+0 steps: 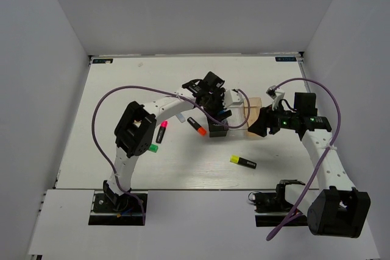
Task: Sort the stationery into containers
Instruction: Place the stationery in the storage box, then pick up the pen from the center of the board.
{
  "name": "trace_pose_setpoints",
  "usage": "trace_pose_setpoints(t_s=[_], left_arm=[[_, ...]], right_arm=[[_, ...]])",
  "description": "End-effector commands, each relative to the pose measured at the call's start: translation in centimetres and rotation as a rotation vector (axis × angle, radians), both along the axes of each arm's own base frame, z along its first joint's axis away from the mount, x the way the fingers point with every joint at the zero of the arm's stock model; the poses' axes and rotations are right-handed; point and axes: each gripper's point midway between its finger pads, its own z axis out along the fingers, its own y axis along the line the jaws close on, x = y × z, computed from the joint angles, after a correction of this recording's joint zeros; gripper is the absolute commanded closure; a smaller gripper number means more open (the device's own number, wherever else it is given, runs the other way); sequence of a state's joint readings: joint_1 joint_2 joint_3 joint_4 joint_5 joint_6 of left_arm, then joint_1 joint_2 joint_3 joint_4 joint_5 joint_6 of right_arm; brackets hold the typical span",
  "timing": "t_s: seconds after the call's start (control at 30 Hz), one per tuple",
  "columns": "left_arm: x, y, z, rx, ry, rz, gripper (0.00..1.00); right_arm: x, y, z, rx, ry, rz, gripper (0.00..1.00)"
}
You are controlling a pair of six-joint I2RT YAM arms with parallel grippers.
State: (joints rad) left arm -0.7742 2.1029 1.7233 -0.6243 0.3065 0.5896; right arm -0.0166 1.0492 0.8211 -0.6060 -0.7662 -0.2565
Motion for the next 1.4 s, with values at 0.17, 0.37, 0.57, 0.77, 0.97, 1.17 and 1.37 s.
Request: trace_pose_setpoints(t_s=[0.17, 0.37, 0.57, 0.77, 0.97, 1.17, 1.37], left_arm=[[1.6, -0.8, 4.5, -0.066, -0.15, 0.014, 0.4], [1.7, -0.6, 5.7, -0.068, -0.186, 0.034, 0.24], [1.2, -0.5, 7.9, -0.114, -0.202, 0.039, 0.13], [0.3, -0.4, 9.1, -0.151, -0.185, 0.041, 0.01], [0.5, -0.3, 9.8, -0.161, -0.18, 0.071, 0.06], [0.5, 5.5, 12.9, -0.237, -0.185, 0.457, 1.0], [-5.1, 17.8, 10.8, -0.22, 0.002, 1.08, 0.14]], right_arm=[[0.3, 0.3, 1.4, 0.009, -0.042, 0.033, 0.32], [0.3, 0.3, 1.2, 0.009, -0.035, 0.039, 0.32], [0.3, 0.3, 0.9, 0.01, -0.021, 0.036, 0.24], [0.4, 0.2, 0.7, 0.004, -0.015, 0.033, 0.24], [0.2, 0.3, 0.5, 0.004, -0.021, 0.049, 0.24], [-3.5, 0.9, -2.4, -0.108, -0.138, 0.387, 0.82], [-4.9, 0.6, -5.8, -0.34, -0.195, 0.491, 0.55]])
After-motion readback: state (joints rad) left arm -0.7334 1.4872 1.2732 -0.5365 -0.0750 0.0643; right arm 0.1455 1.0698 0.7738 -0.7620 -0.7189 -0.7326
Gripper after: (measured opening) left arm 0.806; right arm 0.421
